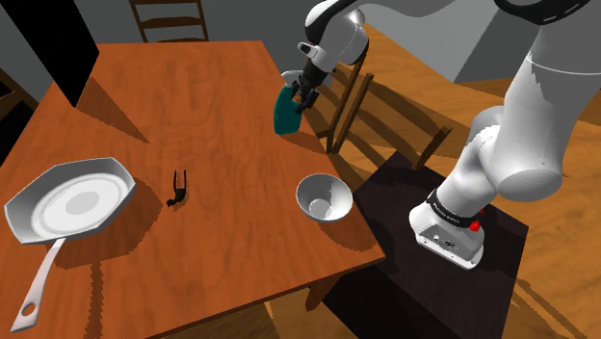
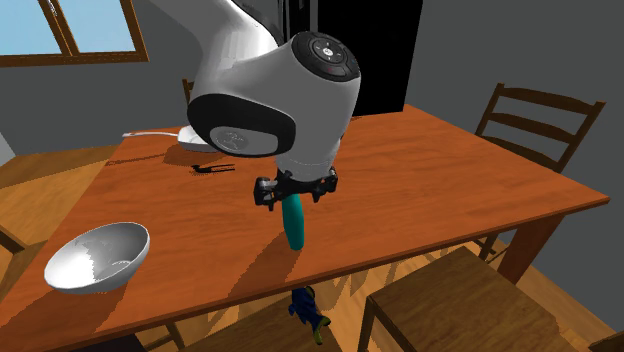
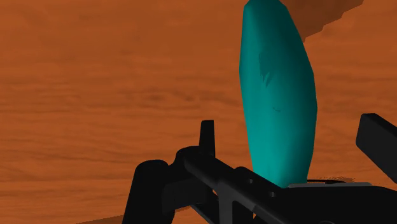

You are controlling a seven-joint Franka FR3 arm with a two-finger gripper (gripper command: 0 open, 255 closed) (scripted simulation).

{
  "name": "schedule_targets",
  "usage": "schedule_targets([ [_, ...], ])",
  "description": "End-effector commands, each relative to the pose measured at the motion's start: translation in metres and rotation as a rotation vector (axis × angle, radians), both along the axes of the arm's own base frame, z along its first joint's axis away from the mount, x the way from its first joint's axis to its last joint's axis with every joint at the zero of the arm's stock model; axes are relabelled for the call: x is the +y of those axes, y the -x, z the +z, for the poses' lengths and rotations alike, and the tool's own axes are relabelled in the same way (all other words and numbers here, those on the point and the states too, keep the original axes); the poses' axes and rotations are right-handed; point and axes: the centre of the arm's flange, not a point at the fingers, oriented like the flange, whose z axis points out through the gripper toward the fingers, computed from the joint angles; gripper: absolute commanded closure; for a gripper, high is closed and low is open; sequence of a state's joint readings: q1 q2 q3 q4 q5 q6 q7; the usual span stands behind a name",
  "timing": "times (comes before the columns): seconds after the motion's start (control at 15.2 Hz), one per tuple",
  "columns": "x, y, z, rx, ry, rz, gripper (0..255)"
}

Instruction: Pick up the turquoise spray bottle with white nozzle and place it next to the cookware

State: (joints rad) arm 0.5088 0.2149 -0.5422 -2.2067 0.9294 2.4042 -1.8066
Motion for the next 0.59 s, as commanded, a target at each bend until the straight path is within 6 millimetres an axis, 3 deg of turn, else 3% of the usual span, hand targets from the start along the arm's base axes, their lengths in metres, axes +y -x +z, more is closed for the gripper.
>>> schedule_targets([
  [0.0, 0.0001, -0.0001, -0.0003, 0.000, 0.000, 0.000, 0],
  [0.2, 0.0001, -0.0001, -0.0003, 0.000, 0.000, 0.000, 0],
  [0.26, 0.0001, -0.0001, -0.0003, 0.000, 0.000, 0.000, 255],
  [0.53, 0.0001, -0.0001, -0.0003, 0.000, 0.000, 0.000, 255],
])
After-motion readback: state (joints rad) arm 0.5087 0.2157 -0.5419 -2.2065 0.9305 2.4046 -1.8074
